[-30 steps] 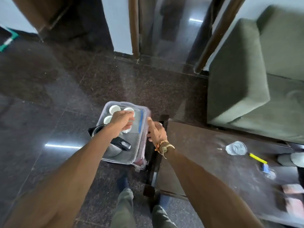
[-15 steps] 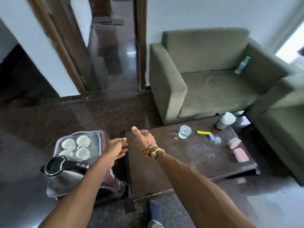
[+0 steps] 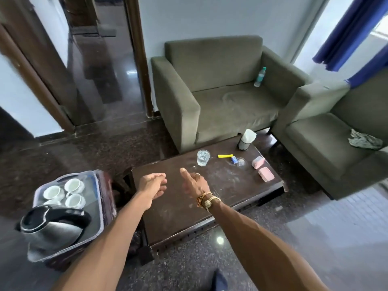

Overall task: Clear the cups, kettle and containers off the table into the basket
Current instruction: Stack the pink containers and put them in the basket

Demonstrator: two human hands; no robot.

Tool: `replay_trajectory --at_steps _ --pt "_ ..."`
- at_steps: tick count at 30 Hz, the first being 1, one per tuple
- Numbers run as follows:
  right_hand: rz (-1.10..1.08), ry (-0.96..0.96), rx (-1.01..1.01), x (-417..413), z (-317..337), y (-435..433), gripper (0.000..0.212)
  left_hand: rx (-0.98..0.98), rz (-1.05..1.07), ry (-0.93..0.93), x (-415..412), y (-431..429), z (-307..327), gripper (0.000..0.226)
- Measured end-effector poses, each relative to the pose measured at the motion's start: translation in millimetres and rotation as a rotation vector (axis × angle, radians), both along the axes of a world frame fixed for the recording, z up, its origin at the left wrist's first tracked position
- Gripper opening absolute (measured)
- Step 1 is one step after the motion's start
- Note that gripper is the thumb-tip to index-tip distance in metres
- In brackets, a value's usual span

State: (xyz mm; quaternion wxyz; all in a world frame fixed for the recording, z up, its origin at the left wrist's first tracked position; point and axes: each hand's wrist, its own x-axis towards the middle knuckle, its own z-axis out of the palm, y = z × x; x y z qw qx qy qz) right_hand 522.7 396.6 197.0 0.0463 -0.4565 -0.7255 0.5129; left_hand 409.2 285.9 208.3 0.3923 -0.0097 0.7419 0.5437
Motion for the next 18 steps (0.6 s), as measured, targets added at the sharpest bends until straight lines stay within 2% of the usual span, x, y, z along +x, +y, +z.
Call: replay_trajectory --at_steps 5,9,12,18 --pt "-0.098 -0.017 0.023 55 -1 45 0.067 -0.004 -0.102 0.007 42 50 -4 0.006" --pt "-0.151 -0.045 0.005 111 -26 80 0.076 -0.033 -0.196 -0.010 91 99 -21 0.006" --pt "-0.165 -0.076 -0.014 153 -36 117 0.075 -0.052 -0.241 -0.016 131 140 -33 0.009" --pt "-0.303 -0.015 0.016 230 -41 200 0.082 -0.061 -0.357 -0.017 203 224 -38 0.008"
